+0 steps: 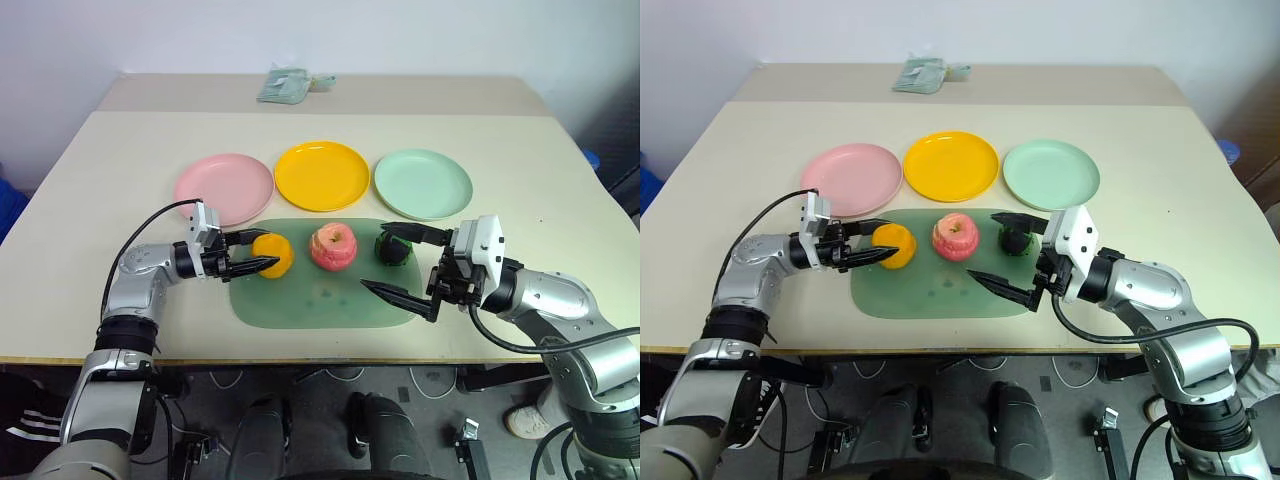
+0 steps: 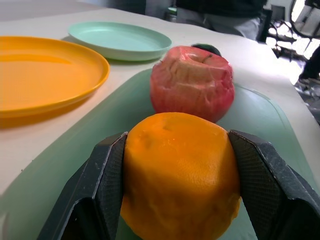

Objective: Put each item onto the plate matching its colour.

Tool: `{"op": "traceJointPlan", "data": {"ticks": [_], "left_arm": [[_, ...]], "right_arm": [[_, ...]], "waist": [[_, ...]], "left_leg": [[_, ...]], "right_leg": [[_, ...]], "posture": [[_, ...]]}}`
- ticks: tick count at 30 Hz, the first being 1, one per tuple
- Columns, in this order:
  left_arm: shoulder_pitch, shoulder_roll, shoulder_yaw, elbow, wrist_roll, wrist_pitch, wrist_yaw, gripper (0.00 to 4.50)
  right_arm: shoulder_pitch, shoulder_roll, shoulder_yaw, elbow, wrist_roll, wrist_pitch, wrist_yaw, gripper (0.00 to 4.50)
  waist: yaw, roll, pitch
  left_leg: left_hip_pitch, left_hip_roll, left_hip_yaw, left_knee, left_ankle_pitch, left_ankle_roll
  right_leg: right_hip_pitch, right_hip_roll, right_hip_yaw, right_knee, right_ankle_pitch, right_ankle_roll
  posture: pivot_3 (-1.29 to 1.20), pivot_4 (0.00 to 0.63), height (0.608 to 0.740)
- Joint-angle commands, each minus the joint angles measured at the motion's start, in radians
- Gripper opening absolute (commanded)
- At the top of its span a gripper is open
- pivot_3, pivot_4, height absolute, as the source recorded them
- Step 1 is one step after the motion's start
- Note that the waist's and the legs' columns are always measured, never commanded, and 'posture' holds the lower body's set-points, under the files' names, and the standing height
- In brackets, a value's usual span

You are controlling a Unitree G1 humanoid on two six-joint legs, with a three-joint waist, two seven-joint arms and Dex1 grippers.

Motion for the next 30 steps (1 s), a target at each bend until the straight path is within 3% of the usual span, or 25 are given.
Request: {"op": "traceJointPlan", "data": {"ticks": [1,6,13,18,23,27,30], "left_arm": [[-0.092,-0.014,0.066,0.009,-0.041,0.003,0.071,2.57],[-0.302,-0.089,0.102,0.23,0.031,-0.125,0.313,2.57],[-0.559,-0.228,0.057,0.577,0.196,-0.274,0.593,2.57],[-0.626,-0.296,0.057,0.683,0.252,-0.283,0.736,2.57],[-0.633,-0.33,0.059,0.713,0.285,-0.261,0.781,2.57],[-0.626,-0.336,0.061,0.72,0.309,-0.273,0.804,4.35],[-0.631,-0.34,0.093,0.717,0.286,-0.277,0.783,4.43]], "right_arm": [[-0.054,0.027,-0.029,0.022,-0.051,-0.055,-0.065,4.5],[-0.139,0.065,-0.046,0.143,-0.134,-0.097,-0.159,4.5],[-0.208,0.098,-0.033,0.243,-0.236,-0.111,-0.257,4.5],[-0.192,0.107,-0.032,0.208,-0.227,-0.091,-0.268,4.5],[-0.15,0.098,-0.051,0.152,-0.216,-0.073,-0.274,4.5],[-0.129,0.095,-0.067,0.123,-0.209,-0.062,-0.277,4.5],[-0.123,0.096,-0.074,0.112,-0.204,-0.057,-0.275,4.5]], "waist": [[-0.001,0.0,0.0],[0.002,-0.001,0.0],[-0.002,-0.001,0.0],[-0.006,-0.001,0.0],[-0.003,-0.001,0.0],[-0.002,-0.001,0.0],[-0.002,-0.001,0.0]], "left_leg": [[0.0,0.0,0.0,0.0,0.0,0.0],[0.0,-0.001,0.0,0.0,0.0,0.0],[-0.001,-0.003,0.0,0.0,-0.001,0.002],[-0.001,-0.003,0.0,-0.001,-0.001,0.002],[-0.001,-0.003,0.0,-0.001,-0.001,0.002],[-0.001,-0.003,0.0,0.0,-0.001,0.002],[-0.001,-0.003,0.0,0.0,-0.001,0.002]], "right_leg": [[0.0,0.0,0.0,0.0,0.0,0.0],[0.0,0.0,0.0,0.0,0.001,0.001],[0.001,-0.001,0.0,-0.002,0.003,0.006],[0.0,-0.001,0.0,-0.001,0.003,0.006],[0.0,-0.001,0.0,-0.001,0.003,0.006],[0.0,-0.001,0.0,-0.001,0.003,0.006],[0.0,-0.001,0.0,-0.001,0.003,0.006]], "posture": [[0.0,0.15,0.74],[0.0,0.15,0.74],[0.0,0.15,0.74],[0.0,0.15,0.74],[0.0,0.15,0.74],[0.0,0.15,0.74],[0.0,0.15,0.74]]}}
